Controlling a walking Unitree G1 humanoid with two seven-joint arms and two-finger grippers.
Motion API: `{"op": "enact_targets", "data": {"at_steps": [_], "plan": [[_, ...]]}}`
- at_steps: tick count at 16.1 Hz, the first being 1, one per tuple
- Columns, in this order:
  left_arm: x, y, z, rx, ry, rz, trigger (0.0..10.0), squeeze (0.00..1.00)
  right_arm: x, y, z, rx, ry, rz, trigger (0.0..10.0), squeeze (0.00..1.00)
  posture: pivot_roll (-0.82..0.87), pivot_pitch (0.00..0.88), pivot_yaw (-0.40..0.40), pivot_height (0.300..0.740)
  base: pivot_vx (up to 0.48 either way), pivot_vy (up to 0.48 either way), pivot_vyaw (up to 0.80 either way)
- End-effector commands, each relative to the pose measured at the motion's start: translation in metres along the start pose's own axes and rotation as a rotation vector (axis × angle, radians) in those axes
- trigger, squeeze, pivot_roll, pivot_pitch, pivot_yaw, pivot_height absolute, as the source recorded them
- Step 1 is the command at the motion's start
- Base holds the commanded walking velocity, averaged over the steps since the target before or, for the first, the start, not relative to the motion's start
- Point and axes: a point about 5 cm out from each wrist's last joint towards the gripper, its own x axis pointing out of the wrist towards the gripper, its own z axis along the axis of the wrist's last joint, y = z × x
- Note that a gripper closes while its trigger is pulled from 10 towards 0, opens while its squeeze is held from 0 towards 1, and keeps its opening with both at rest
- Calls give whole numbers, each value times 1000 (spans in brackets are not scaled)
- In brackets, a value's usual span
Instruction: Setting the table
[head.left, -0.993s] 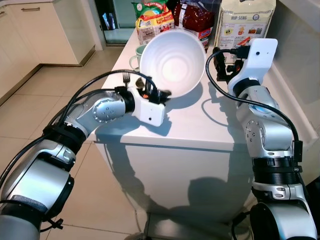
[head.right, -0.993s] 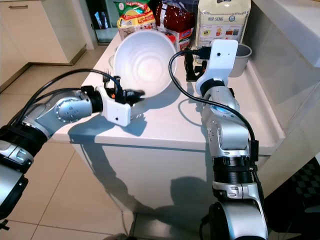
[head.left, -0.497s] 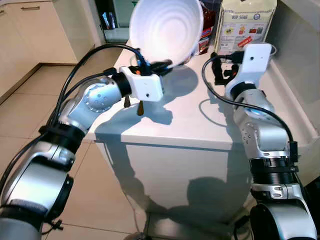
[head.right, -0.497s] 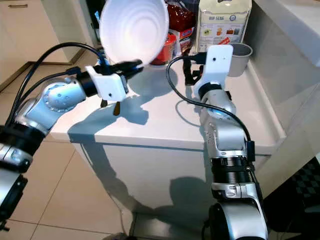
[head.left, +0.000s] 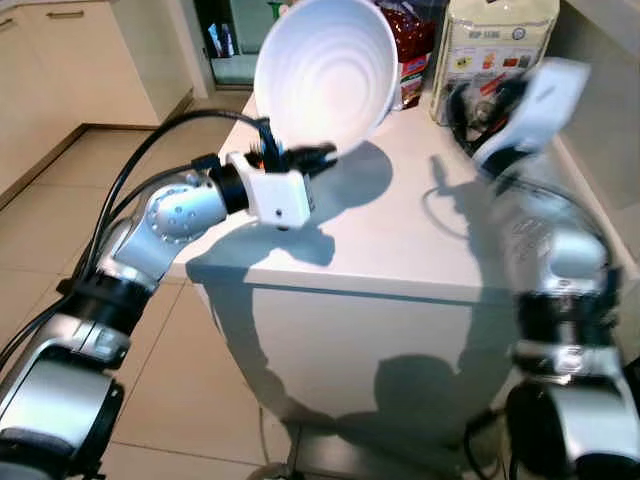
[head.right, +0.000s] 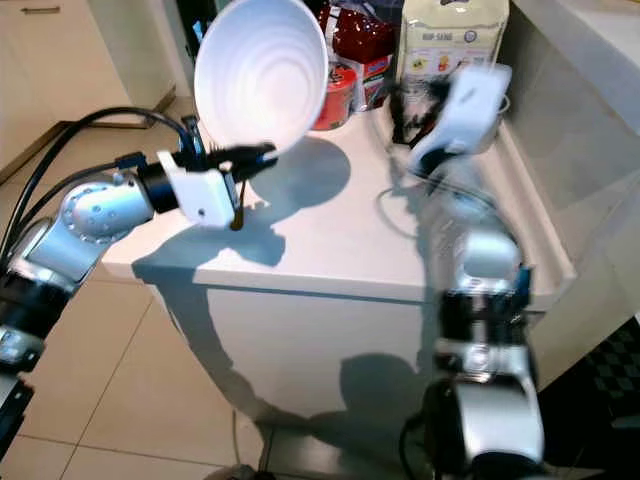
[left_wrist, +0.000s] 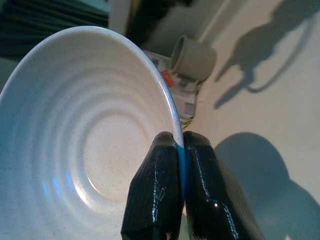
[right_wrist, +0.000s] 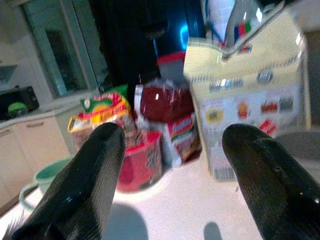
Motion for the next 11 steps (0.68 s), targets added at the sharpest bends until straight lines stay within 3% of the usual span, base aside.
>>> {"op": "enact_targets", "data": {"at_steps": [1,6,8,11], "plan": [[0,4,11,15,-43,0,0,0,2,1,2,10,-7,16,10000,0,73,0,68,740,0,0,0],[-5,-1,32,-27,-94,4,0,0,2,-3,-13,27,36,5,10000,0,82,0,60,740,0,0,0],[-10,-10,48,-8,-137,-108,0,0,5,-5,-20,127,84,16,10000,0,94,0,57,740,0,0,0],[-19,-19,49,-7,-114,-200,0,0,12,-1,-8,285,77,72,10000,0,103,0,57,740,0,0,0]]}}
